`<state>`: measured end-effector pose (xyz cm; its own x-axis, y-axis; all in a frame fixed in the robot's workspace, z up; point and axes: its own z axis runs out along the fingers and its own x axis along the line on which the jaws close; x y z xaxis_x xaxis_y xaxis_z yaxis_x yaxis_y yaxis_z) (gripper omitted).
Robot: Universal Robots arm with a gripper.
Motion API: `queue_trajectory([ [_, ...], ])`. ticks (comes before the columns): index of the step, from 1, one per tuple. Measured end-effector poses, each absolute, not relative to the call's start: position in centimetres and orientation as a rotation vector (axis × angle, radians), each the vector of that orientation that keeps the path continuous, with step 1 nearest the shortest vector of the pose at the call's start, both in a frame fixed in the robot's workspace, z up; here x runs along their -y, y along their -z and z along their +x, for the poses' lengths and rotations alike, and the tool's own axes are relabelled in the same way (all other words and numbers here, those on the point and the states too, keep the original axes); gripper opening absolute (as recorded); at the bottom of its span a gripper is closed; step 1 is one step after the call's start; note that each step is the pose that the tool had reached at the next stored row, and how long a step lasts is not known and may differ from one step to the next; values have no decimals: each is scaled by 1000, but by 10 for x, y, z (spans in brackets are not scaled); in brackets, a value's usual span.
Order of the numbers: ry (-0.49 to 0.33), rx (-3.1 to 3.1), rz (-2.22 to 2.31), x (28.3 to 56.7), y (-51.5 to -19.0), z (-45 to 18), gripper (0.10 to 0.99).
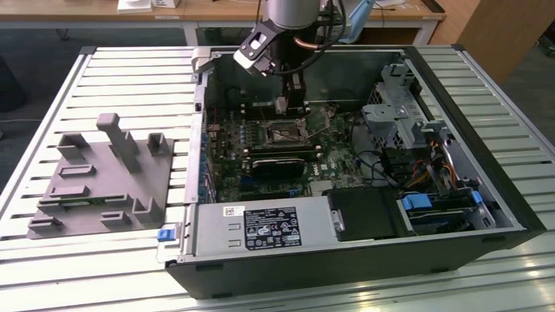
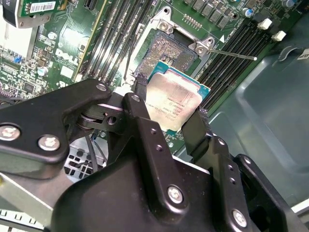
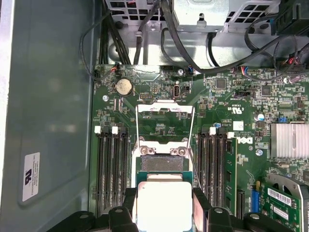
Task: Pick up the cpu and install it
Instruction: 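Place the cpu into insertion slot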
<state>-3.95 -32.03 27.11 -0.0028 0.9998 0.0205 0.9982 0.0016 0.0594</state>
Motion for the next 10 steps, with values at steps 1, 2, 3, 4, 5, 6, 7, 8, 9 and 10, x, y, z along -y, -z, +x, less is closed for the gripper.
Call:
queue_trajectory([
  [1,-88,-2204,2199,320,-271,-39,541],
  [2,-88,-2204,2199,320,-271,-39,541],
  [3,-88,-2204,2199,320,-270,-39,541],
  [4,-88,-2204,2199,320,-269,-39,541],
  [5,-88,-2204,2199,320,-269,-39,541],
  [6,-88,-2204,2199,320,-269,-39,541],
  [7,-88,-2204,2199,320,-269,-39,541],
  [8,-88,-2204,2199,320,-269,-39,541],
  [9,-89,-2204,2199,320,-269,-39,541],
  [10,-89,-2204,2199,320,-268,-39,541],
])
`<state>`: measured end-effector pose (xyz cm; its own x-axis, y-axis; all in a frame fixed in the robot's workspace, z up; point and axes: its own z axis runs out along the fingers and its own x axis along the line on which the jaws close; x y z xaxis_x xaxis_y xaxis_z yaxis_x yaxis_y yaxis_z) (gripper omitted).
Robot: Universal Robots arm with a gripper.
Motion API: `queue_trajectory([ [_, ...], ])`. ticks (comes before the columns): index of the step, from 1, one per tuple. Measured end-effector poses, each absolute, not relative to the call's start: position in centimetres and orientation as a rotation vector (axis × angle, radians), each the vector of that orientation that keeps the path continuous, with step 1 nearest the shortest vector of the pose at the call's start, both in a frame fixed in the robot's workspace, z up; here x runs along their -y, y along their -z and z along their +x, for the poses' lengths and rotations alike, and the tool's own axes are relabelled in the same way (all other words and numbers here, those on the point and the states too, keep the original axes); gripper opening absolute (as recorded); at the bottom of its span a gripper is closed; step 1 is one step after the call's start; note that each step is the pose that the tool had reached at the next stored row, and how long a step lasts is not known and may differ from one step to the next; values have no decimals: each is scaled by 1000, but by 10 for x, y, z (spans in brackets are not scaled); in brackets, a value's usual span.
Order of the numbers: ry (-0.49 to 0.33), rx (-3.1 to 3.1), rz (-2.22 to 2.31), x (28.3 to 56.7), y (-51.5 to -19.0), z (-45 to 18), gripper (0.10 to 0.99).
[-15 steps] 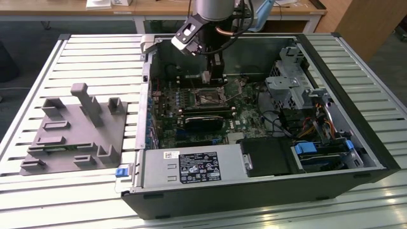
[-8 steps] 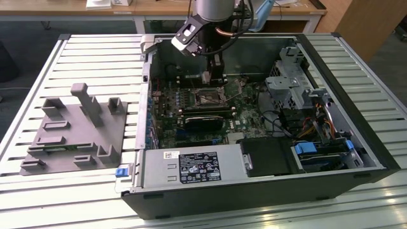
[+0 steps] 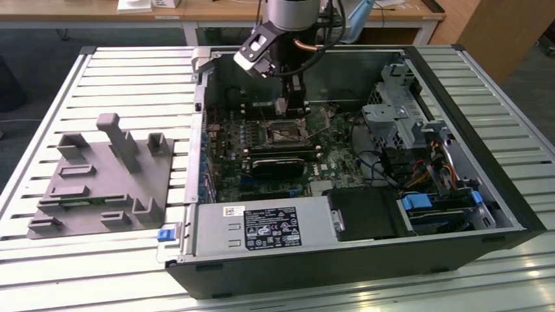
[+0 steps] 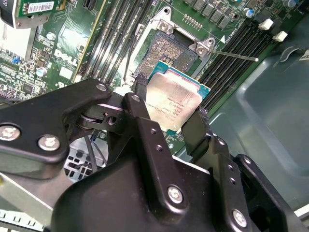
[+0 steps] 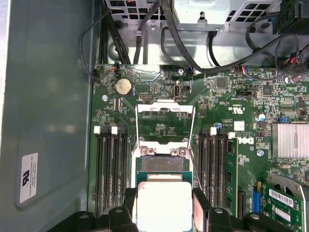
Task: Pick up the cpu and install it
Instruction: 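Place the cpu into insertion slot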
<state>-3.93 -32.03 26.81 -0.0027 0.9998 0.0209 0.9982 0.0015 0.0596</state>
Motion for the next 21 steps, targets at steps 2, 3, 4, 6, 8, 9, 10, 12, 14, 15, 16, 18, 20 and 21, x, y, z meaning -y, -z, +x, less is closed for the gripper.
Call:
queue_trajectory([
  [2,-88,-2204,2199,320,-267,-38,541],
  [3,-88,-2204,2199,320,-266,-38,541],
  [4,-88,-2204,2199,320,-266,-38,541],
  [6,-88,-2204,2199,320,-263,-38,541],
  [8,-88,-2204,2199,320,-261,-38,541],
  [9,-88,-2204,2199,320,-259,-38,541],
  [10,-88,-2204,2199,320,-258,-38,541],
  [12,-88,-2204,2199,320,-255,-38,541],
  [14,-88,-2204,2199,320,-253,-38,541],
  [15,-88,-2204,2199,320,-252,-38,541],
  [16,-88,-2204,2199,320,-252,-38,541],
  [18,-87,-2204,2199,320,-252,-38,541],
  [20,-88,-2204,2199,320,-251,-38,541],
  [21,-88,-2204,2199,320,-251,-38,541],
])
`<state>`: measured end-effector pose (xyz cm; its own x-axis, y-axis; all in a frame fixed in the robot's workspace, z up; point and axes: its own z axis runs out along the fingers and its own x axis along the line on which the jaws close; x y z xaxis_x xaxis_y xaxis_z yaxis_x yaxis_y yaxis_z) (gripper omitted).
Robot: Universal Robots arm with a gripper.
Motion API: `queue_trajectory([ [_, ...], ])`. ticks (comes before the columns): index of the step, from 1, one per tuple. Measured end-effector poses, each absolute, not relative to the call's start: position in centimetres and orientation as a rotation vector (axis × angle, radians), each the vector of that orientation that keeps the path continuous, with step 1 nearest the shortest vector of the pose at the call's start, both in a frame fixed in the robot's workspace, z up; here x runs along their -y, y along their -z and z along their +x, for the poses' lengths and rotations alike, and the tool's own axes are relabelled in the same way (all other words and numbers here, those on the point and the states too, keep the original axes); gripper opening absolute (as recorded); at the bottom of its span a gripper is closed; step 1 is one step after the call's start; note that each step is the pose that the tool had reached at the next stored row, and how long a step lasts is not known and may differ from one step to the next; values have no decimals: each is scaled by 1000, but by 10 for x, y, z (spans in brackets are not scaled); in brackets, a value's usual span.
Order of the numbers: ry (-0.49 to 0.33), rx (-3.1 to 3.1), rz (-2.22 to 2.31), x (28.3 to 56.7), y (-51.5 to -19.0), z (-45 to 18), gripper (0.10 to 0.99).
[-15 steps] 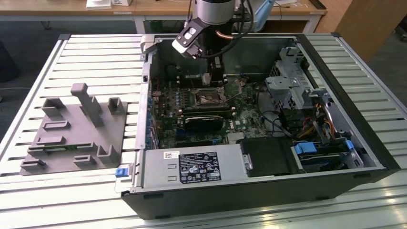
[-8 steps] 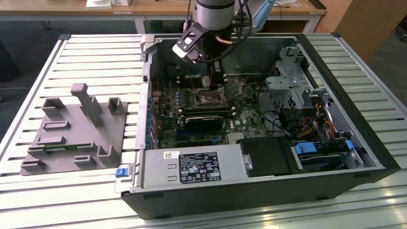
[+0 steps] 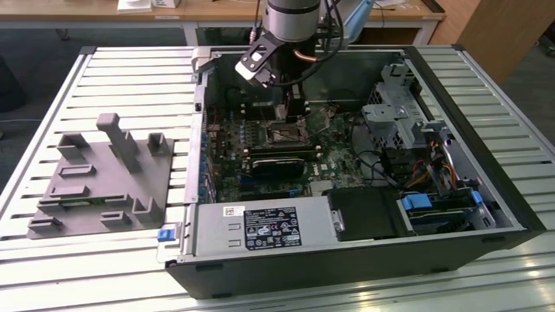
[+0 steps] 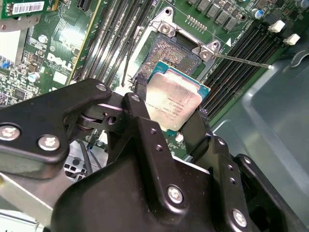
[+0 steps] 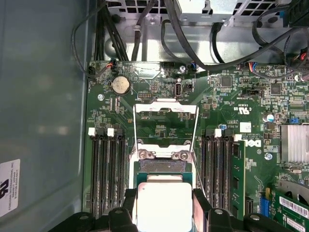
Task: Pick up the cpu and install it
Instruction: 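Place the cpu into insertion slot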
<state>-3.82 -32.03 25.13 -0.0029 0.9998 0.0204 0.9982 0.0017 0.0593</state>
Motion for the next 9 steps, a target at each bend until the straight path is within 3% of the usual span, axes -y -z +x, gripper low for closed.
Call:
queue_trajectory([
  [9,-88,-2204,2199,320,-243,-38,541],
])
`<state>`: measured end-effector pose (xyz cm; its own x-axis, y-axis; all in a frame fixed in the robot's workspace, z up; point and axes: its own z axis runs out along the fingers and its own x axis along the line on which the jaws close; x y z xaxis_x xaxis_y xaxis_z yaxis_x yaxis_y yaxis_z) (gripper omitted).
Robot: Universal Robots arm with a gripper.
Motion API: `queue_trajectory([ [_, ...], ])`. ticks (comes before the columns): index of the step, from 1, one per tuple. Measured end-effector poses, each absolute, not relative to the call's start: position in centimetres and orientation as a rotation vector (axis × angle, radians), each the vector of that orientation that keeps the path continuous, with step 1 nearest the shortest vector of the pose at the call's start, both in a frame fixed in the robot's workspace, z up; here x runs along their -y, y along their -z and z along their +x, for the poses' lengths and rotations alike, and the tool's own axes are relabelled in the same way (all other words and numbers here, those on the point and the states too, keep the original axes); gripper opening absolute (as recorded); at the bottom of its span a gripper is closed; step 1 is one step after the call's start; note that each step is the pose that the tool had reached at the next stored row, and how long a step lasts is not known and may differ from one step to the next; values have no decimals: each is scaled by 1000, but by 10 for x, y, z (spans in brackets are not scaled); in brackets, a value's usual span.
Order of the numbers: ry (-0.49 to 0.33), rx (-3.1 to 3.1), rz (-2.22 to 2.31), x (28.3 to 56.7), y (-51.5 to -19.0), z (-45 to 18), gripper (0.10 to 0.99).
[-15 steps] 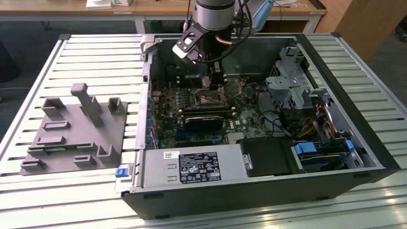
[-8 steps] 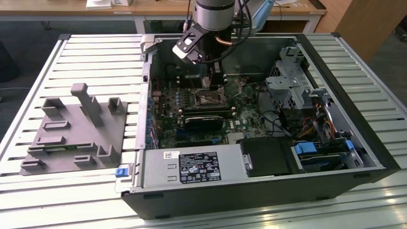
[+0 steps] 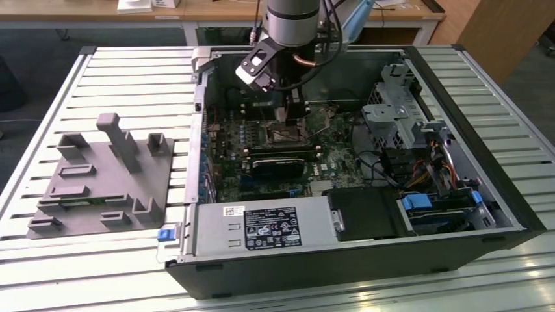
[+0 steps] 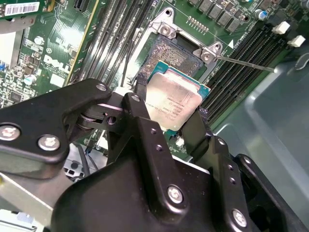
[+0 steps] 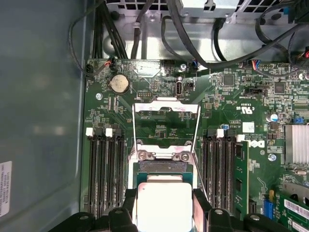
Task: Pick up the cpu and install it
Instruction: 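Place the cpu into insertion slot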
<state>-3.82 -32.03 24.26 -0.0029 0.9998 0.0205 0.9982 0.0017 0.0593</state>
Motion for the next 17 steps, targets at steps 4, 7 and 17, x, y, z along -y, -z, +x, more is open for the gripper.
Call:
queue_trajectory([
  [4,-88,-2204,2199,320,-238,-38,541],
  [7,-88,-2204,2198,320,-234,-38,541],
  [17,-88,-2204,2198,323,-225,-38,541],
])
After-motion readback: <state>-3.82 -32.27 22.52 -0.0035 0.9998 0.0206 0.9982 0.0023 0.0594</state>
